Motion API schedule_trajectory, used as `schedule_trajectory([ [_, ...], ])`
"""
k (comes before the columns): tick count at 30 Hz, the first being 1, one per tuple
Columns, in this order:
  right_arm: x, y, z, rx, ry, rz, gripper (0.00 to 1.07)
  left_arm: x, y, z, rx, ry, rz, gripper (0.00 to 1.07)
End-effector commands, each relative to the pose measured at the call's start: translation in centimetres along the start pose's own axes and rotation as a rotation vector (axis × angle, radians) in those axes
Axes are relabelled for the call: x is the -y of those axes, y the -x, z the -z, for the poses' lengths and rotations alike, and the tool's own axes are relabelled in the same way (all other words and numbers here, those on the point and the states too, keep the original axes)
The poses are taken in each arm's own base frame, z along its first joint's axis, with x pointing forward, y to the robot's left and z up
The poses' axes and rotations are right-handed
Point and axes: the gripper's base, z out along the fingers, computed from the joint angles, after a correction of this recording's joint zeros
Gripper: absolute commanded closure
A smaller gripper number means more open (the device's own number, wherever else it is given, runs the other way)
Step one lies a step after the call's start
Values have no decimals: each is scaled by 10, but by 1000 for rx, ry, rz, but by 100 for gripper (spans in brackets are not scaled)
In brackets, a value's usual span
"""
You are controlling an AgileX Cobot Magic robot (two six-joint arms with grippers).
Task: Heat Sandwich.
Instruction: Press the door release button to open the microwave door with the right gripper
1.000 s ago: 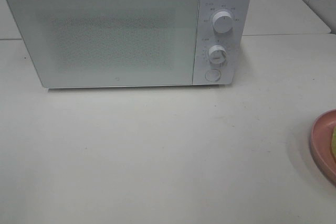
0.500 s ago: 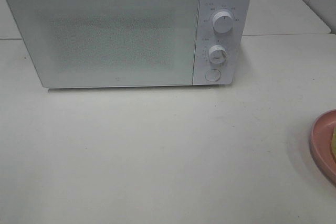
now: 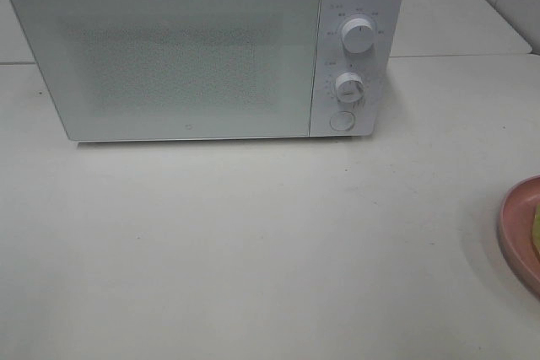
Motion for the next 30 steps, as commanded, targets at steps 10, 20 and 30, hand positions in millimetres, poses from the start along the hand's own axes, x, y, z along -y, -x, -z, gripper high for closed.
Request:
schedule_trajectory([
  [10, -2, 23, -37, 9, -1, -8, 31, 0, -2, 4, 28, -4, 3, 5],
  [20, -3, 40, -72, 62, 3, -12, 31, 0, -2, 4, 28, -4, 3, 5],
  [30, -3, 52, -102, 141, 8, -12, 31, 0, -2, 4, 28, -4, 3, 5],
])
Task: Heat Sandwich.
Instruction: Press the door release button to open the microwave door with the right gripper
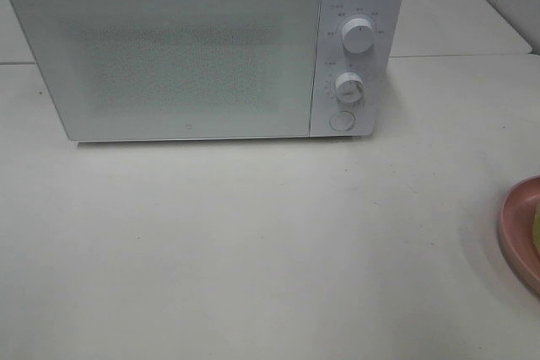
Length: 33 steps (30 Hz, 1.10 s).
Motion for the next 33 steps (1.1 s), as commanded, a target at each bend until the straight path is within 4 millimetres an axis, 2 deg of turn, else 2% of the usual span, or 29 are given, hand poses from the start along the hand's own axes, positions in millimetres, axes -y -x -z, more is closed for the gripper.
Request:
schedule_trajectory([
  [1, 1, 7, -10, 59, -2, -2, 31, 0, -2, 4, 28, -4, 3, 5],
  [6, 1, 9, -29, 119, 1, 10, 31, 0, -2, 4, 28, -4, 3, 5],
  [8, 2, 1, -39, 171, 5, 6, 31, 0, -2, 4, 28, -4, 3, 5],
  [10, 2, -2, -42, 188, 6, 6, 31, 0, -2, 4, 28, -4, 3, 5],
  [12, 4, -14, -49, 195, 5, 10, 31, 0, -2, 4, 28, -4, 3, 5],
  [18, 5, -33, -57, 239, 4, 67, 31, 0, -2, 4, 28, -4, 3, 5],
  [25, -19, -63, -65, 296, 55, 125, 31, 0, -2, 4, 28, -4, 3, 5],
  [33, -50, -86, -77, 254, 87, 132, 31, 0, -2, 4, 28, -4, 3, 5],
])
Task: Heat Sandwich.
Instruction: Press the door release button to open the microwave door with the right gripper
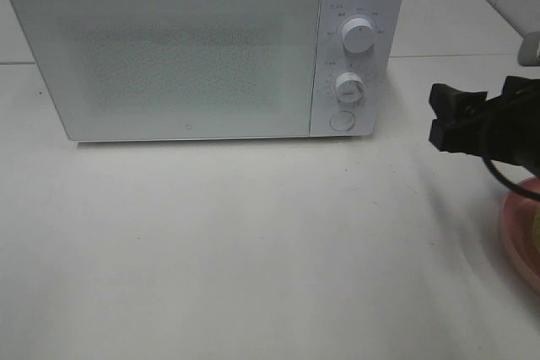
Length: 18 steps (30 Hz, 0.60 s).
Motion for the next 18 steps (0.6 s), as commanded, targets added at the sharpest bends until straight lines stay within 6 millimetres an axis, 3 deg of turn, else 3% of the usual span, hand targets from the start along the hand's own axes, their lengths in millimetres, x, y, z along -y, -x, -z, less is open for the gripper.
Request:
schedule_trajectory([
  [1, -12, -5, -2, 19, -2, -2, 31, 0, -2, 4, 28, -4, 3, 5],
  [11, -35, -31, -4, -29, -101, -32, 31, 0, -2, 4, 28, -4, 3, 5],
  [18, -52, -35, -9, -44, -90, 29, 31, 0, -2, 4, 28, -4, 3, 5],
])
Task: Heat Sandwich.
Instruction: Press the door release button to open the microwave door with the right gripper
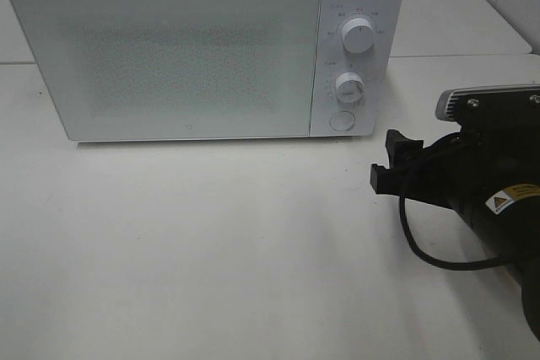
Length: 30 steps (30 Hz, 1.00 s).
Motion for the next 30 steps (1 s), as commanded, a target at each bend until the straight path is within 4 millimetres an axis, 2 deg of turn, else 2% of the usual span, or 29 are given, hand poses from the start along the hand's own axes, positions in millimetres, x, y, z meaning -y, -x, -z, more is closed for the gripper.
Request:
schedule_trajectory([
  [1, -9, 2, -2, 19, 11, 27, 31, 0, -2, 4, 28, -4, 3, 5],
  [16, -13, 2, -2, 17, 26, 3, 31, 0, -2, 4, 28, -4, 3, 5],
  [21, -14, 2, -2, 13, 27, -166, 31, 0, -2, 4, 28, -4, 3, 5],
  [22, -13, 2, -2, 13, 28, -278, 31, 0, -2, 4, 28, -4, 3, 5],
  [24, -13, 2, -2, 11, 29, -387, 31, 0, -2, 4, 28, -4, 3, 5],
  [25, -13, 2, -2, 9, 30, -509, 31, 0, -2, 4, 28, -4, 3, 5],
  [26, -13, 2, -2, 9, 30, -509, 31, 0, -2, 4, 28, -4, 3, 5],
  [30, -14, 2, -2, 4, 32, -840, 31, 0, -2, 4, 28, -4, 3, 5],
])
